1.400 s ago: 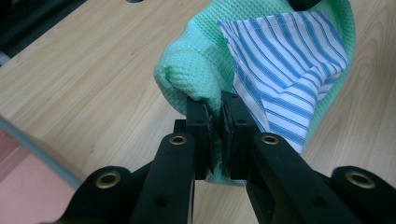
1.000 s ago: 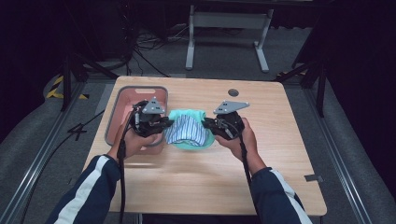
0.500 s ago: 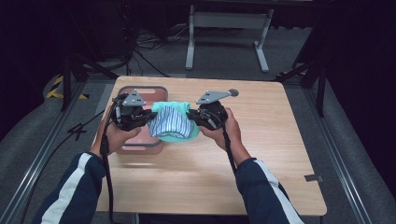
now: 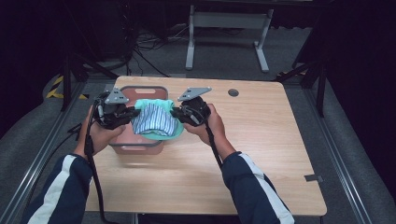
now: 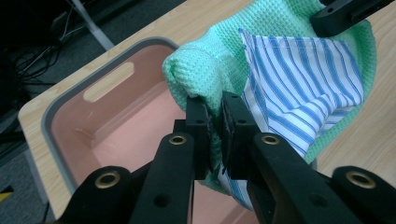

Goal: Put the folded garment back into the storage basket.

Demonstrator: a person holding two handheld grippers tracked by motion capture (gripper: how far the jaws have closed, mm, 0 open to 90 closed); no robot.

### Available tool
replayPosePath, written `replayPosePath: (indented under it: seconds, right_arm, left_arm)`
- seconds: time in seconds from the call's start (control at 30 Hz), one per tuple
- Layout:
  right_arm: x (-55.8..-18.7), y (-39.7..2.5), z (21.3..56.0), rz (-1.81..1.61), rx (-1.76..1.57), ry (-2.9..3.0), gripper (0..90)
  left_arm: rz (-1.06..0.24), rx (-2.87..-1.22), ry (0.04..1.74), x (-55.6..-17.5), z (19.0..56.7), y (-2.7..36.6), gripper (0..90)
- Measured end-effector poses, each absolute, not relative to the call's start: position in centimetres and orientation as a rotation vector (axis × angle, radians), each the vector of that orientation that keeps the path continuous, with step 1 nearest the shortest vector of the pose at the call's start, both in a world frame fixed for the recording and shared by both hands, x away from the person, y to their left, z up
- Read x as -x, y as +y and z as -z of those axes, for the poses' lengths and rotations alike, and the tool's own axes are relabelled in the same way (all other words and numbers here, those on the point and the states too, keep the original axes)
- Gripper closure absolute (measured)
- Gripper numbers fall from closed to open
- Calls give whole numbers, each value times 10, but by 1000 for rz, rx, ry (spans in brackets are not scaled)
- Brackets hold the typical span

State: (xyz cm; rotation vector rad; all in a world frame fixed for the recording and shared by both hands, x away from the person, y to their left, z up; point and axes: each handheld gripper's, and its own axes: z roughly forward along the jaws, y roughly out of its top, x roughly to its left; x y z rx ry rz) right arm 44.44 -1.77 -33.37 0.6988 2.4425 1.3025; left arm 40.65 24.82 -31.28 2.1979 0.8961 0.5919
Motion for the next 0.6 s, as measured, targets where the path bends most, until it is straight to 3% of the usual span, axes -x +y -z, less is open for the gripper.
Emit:
replayPosePath:
  seconds: [0.6]
  right_arm:
    - [-459, 31, 342, -1317, -672, 2500, 833]
  left_arm:
    - [-631, -2178, 1008, -410, 322, 279, 827]
